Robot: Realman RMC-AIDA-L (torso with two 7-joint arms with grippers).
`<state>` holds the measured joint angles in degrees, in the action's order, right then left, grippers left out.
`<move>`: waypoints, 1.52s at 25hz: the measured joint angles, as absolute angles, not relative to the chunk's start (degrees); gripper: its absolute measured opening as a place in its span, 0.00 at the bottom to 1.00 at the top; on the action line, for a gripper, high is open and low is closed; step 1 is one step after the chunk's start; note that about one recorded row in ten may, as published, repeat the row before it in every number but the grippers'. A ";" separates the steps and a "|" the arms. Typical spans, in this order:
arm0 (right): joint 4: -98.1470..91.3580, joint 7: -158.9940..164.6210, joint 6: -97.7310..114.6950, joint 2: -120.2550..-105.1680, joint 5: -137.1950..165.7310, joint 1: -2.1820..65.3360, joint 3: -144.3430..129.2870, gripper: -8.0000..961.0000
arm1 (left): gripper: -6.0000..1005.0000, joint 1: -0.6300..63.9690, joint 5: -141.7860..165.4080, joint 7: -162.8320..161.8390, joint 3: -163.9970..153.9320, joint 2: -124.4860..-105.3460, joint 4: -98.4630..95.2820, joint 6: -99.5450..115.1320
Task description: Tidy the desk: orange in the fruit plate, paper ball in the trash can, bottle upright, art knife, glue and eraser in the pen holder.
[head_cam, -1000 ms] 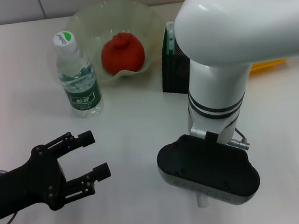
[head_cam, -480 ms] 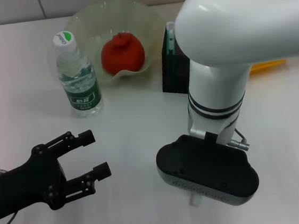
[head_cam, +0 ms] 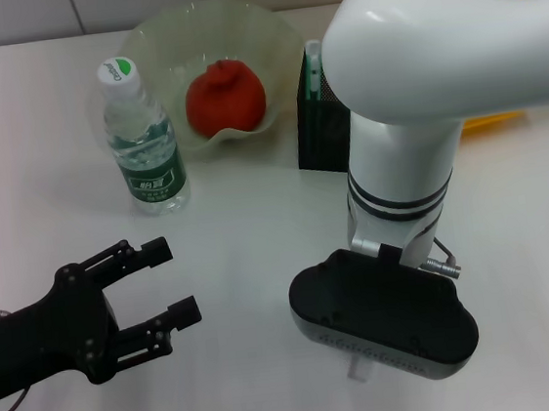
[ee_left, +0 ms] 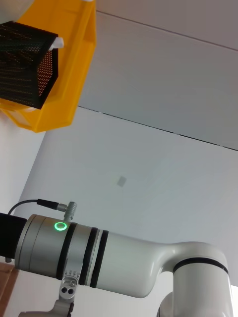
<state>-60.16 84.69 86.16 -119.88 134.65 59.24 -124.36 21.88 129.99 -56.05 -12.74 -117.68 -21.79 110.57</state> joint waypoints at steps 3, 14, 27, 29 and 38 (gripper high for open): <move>-60.27 84.75 86.18 -119.88 134.65 59.23 -124.34 0.16 | 0.80 21.89 129.98 -56.22 -12.75 -117.62 -21.80 110.57; -61.22 84.82 89.21 -119.88 134.64 59.30 -120.22 0.15 | 0.80 21.96 130.00 -55.98 -12.74 -117.59 -22.02 110.55; -61.97 85.77 101.68 -119.48 134.88 60.20 -96.77 0.15 | 0.80 22.06 130.19 -55.20 -13.51 -117.56 -21.95 110.60; -61.66 86.12 102.81 -119.40 134.93 59.96 -93.02 0.15 | 0.80 22.07 130.15 -54.44 -14.11 -117.62 -22.01 110.63; -57.83 86.99 104.99 -119.27 134.78 58.09 -77.47 0.14 | 0.80 21.83 130.27 -50.89 -14.37 -117.80 -22.18 110.50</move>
